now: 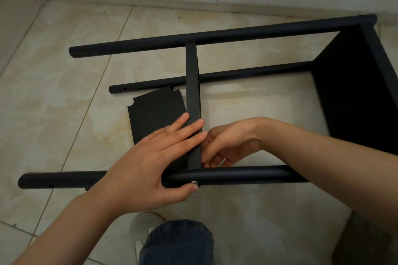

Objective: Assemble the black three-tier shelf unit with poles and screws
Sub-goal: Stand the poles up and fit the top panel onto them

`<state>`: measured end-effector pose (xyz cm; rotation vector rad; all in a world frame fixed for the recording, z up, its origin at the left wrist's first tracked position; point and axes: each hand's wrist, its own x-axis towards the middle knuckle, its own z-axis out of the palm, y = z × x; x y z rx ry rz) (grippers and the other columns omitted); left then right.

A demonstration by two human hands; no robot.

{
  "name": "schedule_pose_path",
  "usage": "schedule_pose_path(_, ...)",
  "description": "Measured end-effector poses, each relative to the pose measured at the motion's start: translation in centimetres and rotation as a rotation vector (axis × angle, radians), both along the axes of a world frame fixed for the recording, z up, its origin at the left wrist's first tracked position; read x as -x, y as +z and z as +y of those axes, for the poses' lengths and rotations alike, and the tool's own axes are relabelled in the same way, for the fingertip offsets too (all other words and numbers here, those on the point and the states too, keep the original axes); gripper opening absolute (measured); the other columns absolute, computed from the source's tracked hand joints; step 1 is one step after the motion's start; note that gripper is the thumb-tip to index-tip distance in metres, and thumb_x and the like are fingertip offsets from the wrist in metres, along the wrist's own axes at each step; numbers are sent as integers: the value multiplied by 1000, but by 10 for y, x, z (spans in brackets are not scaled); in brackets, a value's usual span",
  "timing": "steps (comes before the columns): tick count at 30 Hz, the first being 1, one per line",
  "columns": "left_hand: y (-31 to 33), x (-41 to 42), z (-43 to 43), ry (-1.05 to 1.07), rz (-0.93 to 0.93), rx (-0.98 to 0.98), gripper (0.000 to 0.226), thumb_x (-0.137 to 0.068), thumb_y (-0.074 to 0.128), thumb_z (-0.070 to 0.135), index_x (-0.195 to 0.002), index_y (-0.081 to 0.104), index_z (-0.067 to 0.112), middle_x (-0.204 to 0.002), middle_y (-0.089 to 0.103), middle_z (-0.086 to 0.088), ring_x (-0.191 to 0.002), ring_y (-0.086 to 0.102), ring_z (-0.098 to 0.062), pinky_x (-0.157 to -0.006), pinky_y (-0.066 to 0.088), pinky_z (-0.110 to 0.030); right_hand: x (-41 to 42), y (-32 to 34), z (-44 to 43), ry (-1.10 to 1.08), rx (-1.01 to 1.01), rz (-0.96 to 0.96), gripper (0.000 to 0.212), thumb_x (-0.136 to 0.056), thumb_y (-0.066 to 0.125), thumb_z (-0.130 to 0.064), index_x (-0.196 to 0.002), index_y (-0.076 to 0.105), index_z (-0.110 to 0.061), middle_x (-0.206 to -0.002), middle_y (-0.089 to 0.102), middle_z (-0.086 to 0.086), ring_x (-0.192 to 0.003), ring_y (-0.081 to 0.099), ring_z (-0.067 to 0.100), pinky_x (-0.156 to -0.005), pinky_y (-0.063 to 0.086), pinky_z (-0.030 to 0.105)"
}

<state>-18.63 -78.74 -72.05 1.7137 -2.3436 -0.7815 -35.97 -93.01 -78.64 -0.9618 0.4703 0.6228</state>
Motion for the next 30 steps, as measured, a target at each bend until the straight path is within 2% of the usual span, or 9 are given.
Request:
schedule_pose_path(4,0,0,0,3,8,3,84,-85,61,58,-158,28,33,-167,15,21,-156,6,-7,-120,23,-41,0,-1,-1,8,72,24,23,-97,59,-17,-80,73,-17,-74,62,0,-76,57,12,-80,45,28)
schedule_pose_path(8,-1,-1,0,3,0,11,84,-85,60,60,-158,28,33,-167,15,21,-156,6,-7,-120,24,-42,-1,-1,0,-6,18,1,17,-98,58,-17,-88,71,-14,-79,65,1,-78,59,13,-79,46,27)
schedule_pose_path(12,-2,0,0,-1,2,10,84,-85,60,59,-158,28,33,-167,15,22,-156,7,-7,-119,25,-42,2,-2,-1,15,54,-2,21,-97,59,-19,-81,72,-16,-74,62,0,-76,58,12,-80,46,28)
schedule_pose_path(16,-2,-1,1,-4,-13,14,84,-85,60,60,-158,27,34,-167,13,23,-156,6,-7,-119,22,-39,0,-1,1,-22,35,-22,17,-98,57,-12,-113,62,-5,-87,60,5,-82,58,15,-82,48,28)
schedule_pose_path(19,-2,-1,1,-2,-8,17,83,-85,60,60,-158,28,33,-167,14,23,-156,7,-7,-119,22,-39,-3,-2,5,-13,68,-31,8,-98,56,-12,-95,61,-6,-76,57,3,-77,57,14,-79,48,27)
schedule_pose_path(21,-2,-1,1,-6,-9,18,84,-85,60,59,-158,28,33,-167,14,22,-156,7,-7,-119,23,-39,-4,-3,6,-3,101,-19,17,-99,57,-15,-83,63,-12,-73,53,2,-74,56,14,-79,47,28)
schedule_pose_path(24,-2,-1,2,-5,-8,15,84,-85,60,59,-158,28,33,-167,14,22,-156,6,-7,-119,23,-40,-1,-1,6,-1,62,-3,20,-99,56,-18,-82,65,-13,-74,53,3,-74,55,14,-81,45,31)
schedule_pose_path(27,-1,0,2,-3,-9,16,84,-85,60,59,-158,28,33,-167,14,22,-156,6,-7,-119,22,-39,0,2,5,-9,34,-26,11,-100,54,-12,-104,61,-5,-87,54,10,-81,55,16,-81,46,29)
schedule_pose_path(30,-1,0,1,-5,-18,20,83,-85,60,59,-158,28,33,-167,13,23,-156,6,-6,-119,21,-38,-2,0,6,-37,39,-34,22,-100,54,-9,-121,55,-6,-98,49,16,-82,53,17,-79,47,27)
